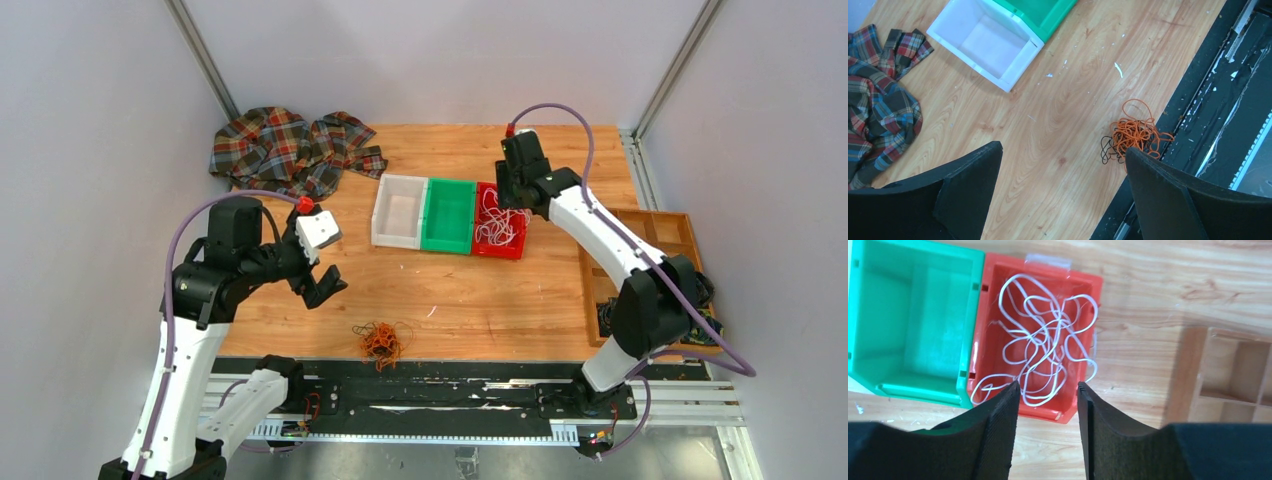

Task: Untangle the cables
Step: Place the cable in the bin.

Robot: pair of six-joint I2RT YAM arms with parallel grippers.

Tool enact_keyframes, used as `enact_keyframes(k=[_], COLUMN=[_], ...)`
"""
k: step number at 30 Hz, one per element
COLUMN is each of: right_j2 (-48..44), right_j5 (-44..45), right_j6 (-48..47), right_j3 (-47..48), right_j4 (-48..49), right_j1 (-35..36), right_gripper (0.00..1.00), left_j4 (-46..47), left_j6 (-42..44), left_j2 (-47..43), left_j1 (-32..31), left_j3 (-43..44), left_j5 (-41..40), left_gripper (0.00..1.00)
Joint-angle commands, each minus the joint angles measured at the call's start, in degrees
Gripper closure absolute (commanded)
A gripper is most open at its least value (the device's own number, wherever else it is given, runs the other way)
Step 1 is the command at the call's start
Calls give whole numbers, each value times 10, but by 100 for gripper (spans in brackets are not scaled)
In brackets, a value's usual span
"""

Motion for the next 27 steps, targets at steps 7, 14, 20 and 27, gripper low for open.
enact_keyframes(k=[7, 14, 20, 27], right_j2=[8, 36, 49, 68], right_j5=[25, 53, 69, 100], right_j6=[-118, -148, -166, -195], right_j3=[-93, -106, -110, -94], right_j4=[119, 149, 169, 174], right_j1=[-16, -15, -11, 1], right_gripper=[64, 67, 74, 72], left_j4=[-1, 0, -1, -1], left_j6=[-9, -11, -11, -15], left_j2=[3, 5, 0, 4], left_j1=[3, 3, 3, 3], left_j3=[5, 7, 3, 9], left_j5=[17, 19, 13, 15], left_gripper=[2, 2, 2, 2])
